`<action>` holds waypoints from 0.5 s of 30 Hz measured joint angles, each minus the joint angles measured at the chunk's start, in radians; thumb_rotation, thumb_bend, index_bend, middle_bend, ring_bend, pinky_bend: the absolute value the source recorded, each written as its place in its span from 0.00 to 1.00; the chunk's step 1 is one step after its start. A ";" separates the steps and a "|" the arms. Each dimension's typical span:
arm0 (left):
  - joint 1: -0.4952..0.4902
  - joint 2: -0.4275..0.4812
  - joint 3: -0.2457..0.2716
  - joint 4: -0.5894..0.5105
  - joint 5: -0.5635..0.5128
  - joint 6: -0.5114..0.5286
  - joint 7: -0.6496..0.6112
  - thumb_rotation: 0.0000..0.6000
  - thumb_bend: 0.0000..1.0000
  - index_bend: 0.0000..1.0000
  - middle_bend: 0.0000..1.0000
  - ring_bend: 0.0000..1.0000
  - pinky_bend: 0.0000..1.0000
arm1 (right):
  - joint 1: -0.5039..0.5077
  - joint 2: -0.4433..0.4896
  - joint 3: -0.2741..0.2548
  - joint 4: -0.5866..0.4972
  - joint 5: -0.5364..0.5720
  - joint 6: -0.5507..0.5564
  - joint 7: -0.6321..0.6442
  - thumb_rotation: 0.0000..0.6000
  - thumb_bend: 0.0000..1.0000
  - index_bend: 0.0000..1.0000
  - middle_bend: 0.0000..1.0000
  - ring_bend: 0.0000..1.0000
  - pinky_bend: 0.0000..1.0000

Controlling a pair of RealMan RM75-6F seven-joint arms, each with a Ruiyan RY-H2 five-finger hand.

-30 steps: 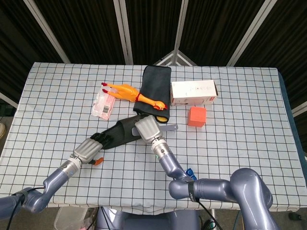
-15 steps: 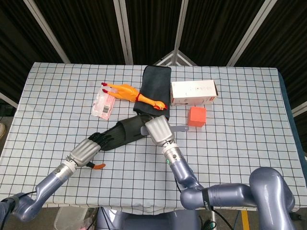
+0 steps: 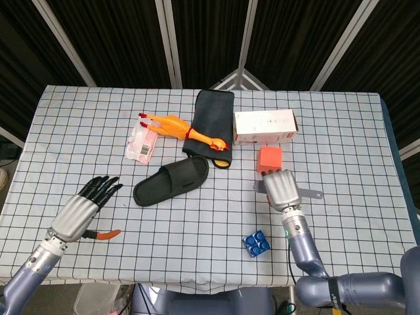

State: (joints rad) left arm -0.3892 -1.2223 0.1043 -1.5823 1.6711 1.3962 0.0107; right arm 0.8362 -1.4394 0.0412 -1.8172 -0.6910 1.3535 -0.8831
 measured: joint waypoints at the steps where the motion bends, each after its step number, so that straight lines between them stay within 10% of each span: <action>1: 0.023 -0.001 0.006 0.010 0.002 0.024 0.000 0.55 0.24 0.00 0.00 0.00 0.07 | -0.010 0.007 -0.011 0.007 -0.005 -0.009 0.015 1.00 0.59 0.69 0.51 0.49 0.56; 10: 0.078 -0.068 0.025 0.119 0.000 0.044 -0.033 0.58 0.23 0.00 0.00 0.00 0.07 | -0.077 0.015 -0.076 0.154 -0.061 -0.137 0.144 1.00 0.59 0.62 0.48 0.46 0.56; 15: 0.075 -0.085 0.019 0.142 -0.009 0.013 -0.041 0.58 0.22 0.00 0.00 0.00 0.07 | -0.090 -0.005 -0.091 0.208 -0.081 -0.193 0.157 1.00 0.59 0.32 0.30 0.34 0.47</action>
State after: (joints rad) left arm -0.3144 -1.3077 0.1229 -1.4401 1.6618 1.4093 -0.0305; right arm 0.7461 -1.4445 -0.0495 -1.6091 -0.7718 1.1600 -0.7259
